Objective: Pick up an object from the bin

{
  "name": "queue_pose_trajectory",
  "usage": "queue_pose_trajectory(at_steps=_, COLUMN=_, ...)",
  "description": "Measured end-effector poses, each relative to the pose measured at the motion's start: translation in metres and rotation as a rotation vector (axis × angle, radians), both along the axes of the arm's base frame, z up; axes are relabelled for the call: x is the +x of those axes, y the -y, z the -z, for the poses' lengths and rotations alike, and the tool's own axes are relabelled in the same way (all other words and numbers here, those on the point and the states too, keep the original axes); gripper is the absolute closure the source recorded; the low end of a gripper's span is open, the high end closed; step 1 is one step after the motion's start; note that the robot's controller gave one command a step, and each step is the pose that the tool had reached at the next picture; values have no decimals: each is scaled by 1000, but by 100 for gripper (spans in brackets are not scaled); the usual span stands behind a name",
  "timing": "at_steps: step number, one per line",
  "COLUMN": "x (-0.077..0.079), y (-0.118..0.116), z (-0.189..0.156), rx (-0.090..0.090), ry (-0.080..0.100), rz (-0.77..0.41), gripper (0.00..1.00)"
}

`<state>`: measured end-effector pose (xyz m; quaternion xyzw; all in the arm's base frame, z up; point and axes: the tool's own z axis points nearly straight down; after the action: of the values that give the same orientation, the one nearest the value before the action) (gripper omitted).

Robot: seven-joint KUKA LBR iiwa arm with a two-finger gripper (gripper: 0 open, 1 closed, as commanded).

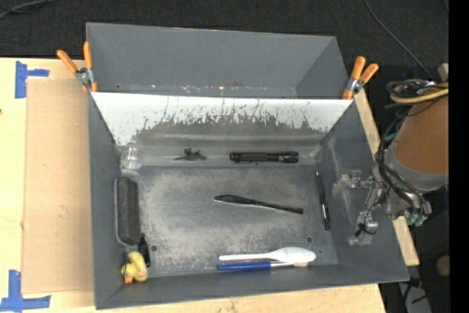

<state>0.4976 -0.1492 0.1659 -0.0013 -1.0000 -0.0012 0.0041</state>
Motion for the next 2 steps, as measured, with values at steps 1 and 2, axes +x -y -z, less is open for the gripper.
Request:
queue_pose_trajectory(at_steps=1, x=2, y=-1, z=-3, rx=-2, ry=6, rz=-4, gripper=0)
queue_pose_trajectory(at_steps=2, x=28, y=-60, z=57, rx=-1, ry=7, rz=151, gripper=0)
